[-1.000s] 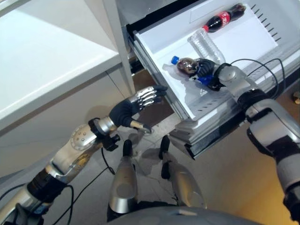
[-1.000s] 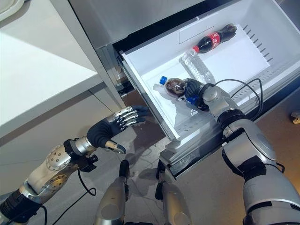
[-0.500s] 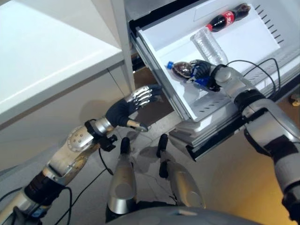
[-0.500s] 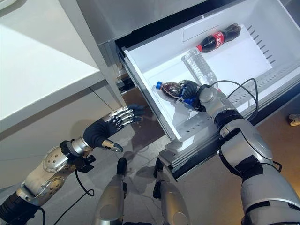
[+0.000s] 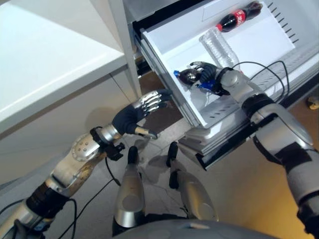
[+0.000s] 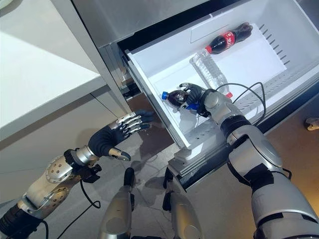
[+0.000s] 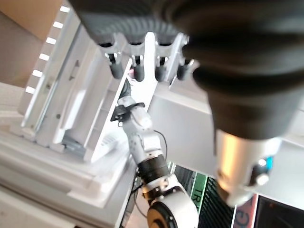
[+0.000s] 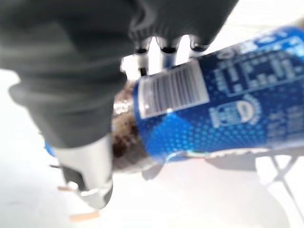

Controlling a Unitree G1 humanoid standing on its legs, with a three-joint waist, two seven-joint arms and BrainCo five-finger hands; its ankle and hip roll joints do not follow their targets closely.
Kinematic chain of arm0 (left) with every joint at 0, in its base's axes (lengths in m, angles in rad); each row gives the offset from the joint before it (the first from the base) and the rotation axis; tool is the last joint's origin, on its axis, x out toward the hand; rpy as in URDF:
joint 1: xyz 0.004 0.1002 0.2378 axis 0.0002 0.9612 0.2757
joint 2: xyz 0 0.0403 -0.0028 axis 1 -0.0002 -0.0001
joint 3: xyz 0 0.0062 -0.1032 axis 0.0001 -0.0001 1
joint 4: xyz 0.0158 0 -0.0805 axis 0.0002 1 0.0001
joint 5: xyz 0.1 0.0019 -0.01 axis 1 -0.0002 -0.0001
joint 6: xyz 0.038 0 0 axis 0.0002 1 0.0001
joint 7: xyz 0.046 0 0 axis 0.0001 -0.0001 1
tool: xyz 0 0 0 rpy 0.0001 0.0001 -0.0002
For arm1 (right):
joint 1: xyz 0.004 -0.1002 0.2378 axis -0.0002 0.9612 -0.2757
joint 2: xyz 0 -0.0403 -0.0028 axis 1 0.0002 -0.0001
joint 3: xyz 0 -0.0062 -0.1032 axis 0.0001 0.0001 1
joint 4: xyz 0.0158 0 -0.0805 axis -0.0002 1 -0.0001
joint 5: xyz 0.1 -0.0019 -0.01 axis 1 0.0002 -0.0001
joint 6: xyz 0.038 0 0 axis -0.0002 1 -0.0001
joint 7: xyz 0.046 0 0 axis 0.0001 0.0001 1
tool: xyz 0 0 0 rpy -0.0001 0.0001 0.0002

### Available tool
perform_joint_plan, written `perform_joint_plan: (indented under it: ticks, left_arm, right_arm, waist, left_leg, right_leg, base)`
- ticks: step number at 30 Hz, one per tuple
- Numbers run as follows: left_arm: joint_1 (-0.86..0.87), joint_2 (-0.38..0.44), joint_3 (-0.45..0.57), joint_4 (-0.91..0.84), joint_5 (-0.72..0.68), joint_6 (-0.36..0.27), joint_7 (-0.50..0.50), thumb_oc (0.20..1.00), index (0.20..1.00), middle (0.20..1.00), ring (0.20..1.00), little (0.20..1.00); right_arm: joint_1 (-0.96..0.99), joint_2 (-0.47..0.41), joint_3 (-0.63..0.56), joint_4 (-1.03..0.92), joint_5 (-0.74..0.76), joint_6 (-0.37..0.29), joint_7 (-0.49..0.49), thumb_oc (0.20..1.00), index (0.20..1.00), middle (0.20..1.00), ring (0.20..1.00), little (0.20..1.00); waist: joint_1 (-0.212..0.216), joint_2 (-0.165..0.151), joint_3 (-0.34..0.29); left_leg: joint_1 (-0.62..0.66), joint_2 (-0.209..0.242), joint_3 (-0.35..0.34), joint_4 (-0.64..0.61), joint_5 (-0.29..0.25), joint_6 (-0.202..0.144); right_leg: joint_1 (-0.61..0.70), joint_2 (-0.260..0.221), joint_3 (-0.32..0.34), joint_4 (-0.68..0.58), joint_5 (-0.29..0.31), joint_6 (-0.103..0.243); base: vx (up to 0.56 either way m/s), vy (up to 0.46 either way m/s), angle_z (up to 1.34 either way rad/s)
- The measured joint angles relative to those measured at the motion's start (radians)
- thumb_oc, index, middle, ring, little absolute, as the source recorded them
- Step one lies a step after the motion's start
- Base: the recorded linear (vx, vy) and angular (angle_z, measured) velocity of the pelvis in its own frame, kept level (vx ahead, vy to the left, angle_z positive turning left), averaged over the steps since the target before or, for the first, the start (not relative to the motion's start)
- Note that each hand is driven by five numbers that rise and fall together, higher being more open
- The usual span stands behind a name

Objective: Take the drinks into the refrigerator

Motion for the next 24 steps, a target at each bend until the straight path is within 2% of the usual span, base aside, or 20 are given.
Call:
perform_joint_plan:
  ticks: [4, 8, 9, 10, 12, 13, 15, 18, 20, 22, 24]
  left_arm:
    - [-0.013, 0.01, 0.001, -0.001, 0.0, 0.0, -0.003, 1.0, 1.0, 1.0, 1.0, 1.0]
    - [-0.032, 0.047, 0.004, -0.004, -0.001, 0.0, -0.019, 1.0, 1.0, 1.0, 1.0, 1.0]
    - [-0.031, 0.054, 0.005, -0.005, -0.001, 0.0, -0.022, 1.0, 1.0, 1.0, 1.0, 1.0]
    - [-0.031, 0.076, 0.006, -0.009, -0.002, 0.001, -0.029, 1.0, 1.0, 1.0, 1.0, 1.0]
    - [-0.03, 0.113, 0.004, -0.028, -0.002, 0.001, -0.037, 1.0, 1.0, 1.0, 1.0, 1.0]
    - [-0.03, 0.137, 0.004, -0.048, -0.003, 0.001, -0.048, 1.0, 1.0, 1.0, 1.0, 1.0]
    - [-0.025, 0.159, 0.008, -0.06, -0.003, 0.002, -0.063, 1.0, 1.0, 1.0, 1.0, 1.0]
    - [-0.027, 0.168, 0.009, -0.066, -0.005, 0.004, -0.081, 1.0, 1.0, 1.0, 1.0, 1.0]
    - [-0.022, 0.174, 0.041, -0.07, -0.005, 0.009, -0.091, 1.0, 1.0, 1.0, 1.0, 1.0]
    - [-0.021, 0.18, 0.063, -0.07, -0.005, 0.012, -0.097, 1.0, 1.0, 1.0, 1.0, 1.0]
    - [-0.019, 0.179, 0.086, -0.071, -0.006, 0.015, -0.104, 1.0, 1.0, 1.0, 1.0, 1.0]
  right_arm:
    - [0.03, -0.029, 0.002, -0.142, 0.054, 0.002, -0.002, 1.0, 1.0, 1.0, 1.0, 1.0]
    - [0.09, -0.175, -0.026, -0.449, 0.162, -0.014, -0.001, 1.0, 1.0, 1.0, 1.0, 1.0]
    - [0.096, -0.193, -0.033, -0.476, 0.172, -0.016, -0.002, 1.0, 1.0, 1.0, 1.0, 1.0]
    - [0.141, -0.262, -0.066, -0.579, 0.189, -0.023, 0.001, 1.0, 1.0, 1.0, 1.0, 1.0]
    - [0.192, -0.339, -0.103, -0.681, 0.201, -0.024, 0.004, 1.0, 1.0, 1.0, 1.0, 1.0]
    - [0.243, -0.394, -0.141, -0.756, 0.204, -0.023, 0.011, 1.0, 1.0, 1.0, 1.0, 1.0]
    - [0.323, -0.449, -0.199, -0.851, 0.216, -0.025, 0.029, 1.0, 1.0, 1.0, 1.0, 1.0]
    - [0.431, -0.477, -0.309, -0.938, 0.24, -0.032, 0.036, 1.0, 1.0, 1.0, 1.0, 1.0]
    - [0.572, -0.495, -0.462, -1.071, 0.268, -0.05, 0.031, 1.0, 1.0, 1.0, 1.0, 1.0]
    - [0.643, -0.504, -0.524, -1.13, 0.29, -0.065, 0.03, 1.0, 1.0, 1.0, 1.0, 1.0]
    - [0.737, -0.513, -0.613, -1.192, 0.302, -0.079, 0.031, 1.0, 1.0, 1.0, 1.0, 1.0]
  waist:
    - [-0.004, -0.012, 0.009]
    - [-0.007, -0.015, 0.013]
    - [-0.008, -0.017, 0.015]
    - [-0.005, -0.017, 0.015]
    - [-0.009, -0.018, 0.015]
    - [-0.016, -0.018, 0.015]
    - [-0.029, -0.018, 0.015]
    - [-0.039, -0.017, 0.015]
    - [-0.061, -0.016, 0.015]
    - [-0.065, -0.014, 0.013]
    - [-0.09, -0.005, 0.007]
  left_leg:
    - [0.026, 0.002, 0.009, 0.001, 0.0, 0.0]
    - [0.068, 0.003, 0.013, 0.0, 0.0, -0.001]
    - [0.075, 0.003, 0.013, -0.002, -0.001, -0.001]
    - [0.089, 0.002, 0.01, -0.002, -0.001, -0.001]
    - [0.099, 0.001, 0.001, -0.002, -0.001, -0.001]
    - [0.102, 0.001, -0.003, -0.004, 0.0, 0.0]
    - [0.109, 0.0, -0.015, -0.002, 0.002, 0.001]
    - [0.127, -0.002, -0.017, -0.003, 0.002, 0.001]
    - [0.146, -0.004, -0.017, -0.007, 0.002, 0.002]
    - [0.159, -0.005, -0.018, -0.009, 0.001, 0.002]
    - [0.18, -0.005, -0.017, -0.008, -0.008, 0.004]
  right_leg:
    - [0.018, 0.001, 0.008, 0.006, 0.0, -0.001]
    - [0.055, 0.0, 0.007, 0.014, 0.0, 0.0]
    - [0.062, 0.0, 0.007, 0.014, -0.001, 0.0]
    - [0.077, -0.001, 0.003, 0.014, -0.002, -0.001]
    - [0.09, -0.002, -0.005, 0.017, -0.006, 0.002]
    - [0.097, -0.004, -0.009, 0.017, -0.009, 0.002]
    - [0.109, -0.01, -0.02, 0.02, -0.014, -0.003]
    - [0.124, -0.013, -0.022, 0.025, -0.018, -0.004]
    - [0.138, -0.015, -0.023, 0.033, -0.025, -0.006]
    - [0.149, -0.016, -0.023, 0.036, -0.028, -0.007]
    - [0.165, -0.016, -0.021, 0.048, -0.039, -0.007]
  base:
    - [0.01, -0.053, -0.07]
    - [0.02, -0.037, -0.02]
    - [0.03, -0.039, 0.05]
    - [0.03, -0.025, 0.07]
    - [0.06, -0.03, 0.13]
    - [0.04, -0.012, 0.19]
    - [0.06, 0.009, 0.19]
    - [0.08, 0.01, 0.04]
    - [0.09, 0.005, 0.02]
    - [0.07, 0.011, -0.03]
    - [0.11, 0.009, -0.01]
